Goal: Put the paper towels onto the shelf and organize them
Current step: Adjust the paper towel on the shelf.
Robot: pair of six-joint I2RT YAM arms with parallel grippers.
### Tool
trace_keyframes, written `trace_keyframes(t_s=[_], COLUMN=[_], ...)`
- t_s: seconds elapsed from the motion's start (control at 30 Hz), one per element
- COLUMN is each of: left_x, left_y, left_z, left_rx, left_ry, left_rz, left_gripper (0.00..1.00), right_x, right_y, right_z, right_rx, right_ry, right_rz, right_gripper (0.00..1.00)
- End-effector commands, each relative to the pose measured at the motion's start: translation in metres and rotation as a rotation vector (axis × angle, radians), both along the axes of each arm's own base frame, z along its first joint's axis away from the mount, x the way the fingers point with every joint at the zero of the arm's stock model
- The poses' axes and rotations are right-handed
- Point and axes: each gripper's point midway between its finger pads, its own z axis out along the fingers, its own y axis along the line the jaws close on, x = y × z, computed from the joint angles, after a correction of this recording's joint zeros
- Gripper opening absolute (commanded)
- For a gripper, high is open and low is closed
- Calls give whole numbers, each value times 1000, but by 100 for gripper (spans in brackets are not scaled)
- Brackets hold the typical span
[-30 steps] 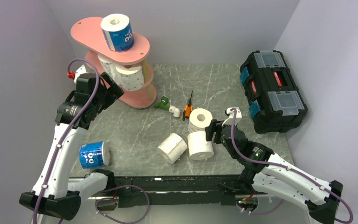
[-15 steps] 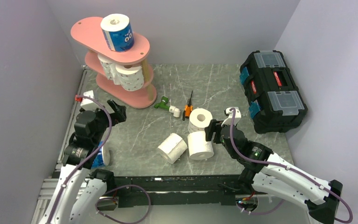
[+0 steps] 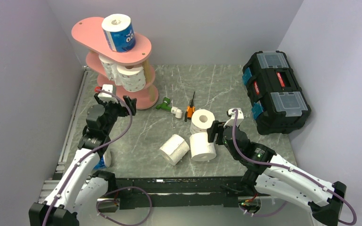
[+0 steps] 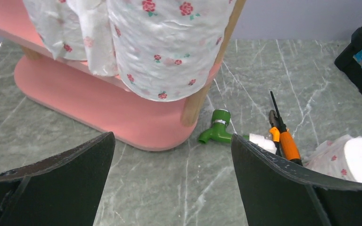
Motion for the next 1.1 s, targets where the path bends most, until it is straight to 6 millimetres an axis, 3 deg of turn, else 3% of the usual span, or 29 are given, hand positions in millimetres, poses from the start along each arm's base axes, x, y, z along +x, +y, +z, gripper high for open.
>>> trace_keyframes(t_s=[0.0, 0.47, 1.07], left_x=[5, 19, 52], left_y=[-8, -9, -1], left_z=[35, 40, 40], left_rx=[74, 13, 22], left_ry=[-212, -341, -325], left_rz=[-62, -16, 70], left_gripper=[99, 99, 99], right_x=[3, 8, 8], right_y=[0, 6, 4], right_z=[7, 3, 1], right_rx=[19, -4, -10], right_ry=[-28, -25, -21], right_rz=[-6, 4, -6], right_gripper=[70, 70, 70])
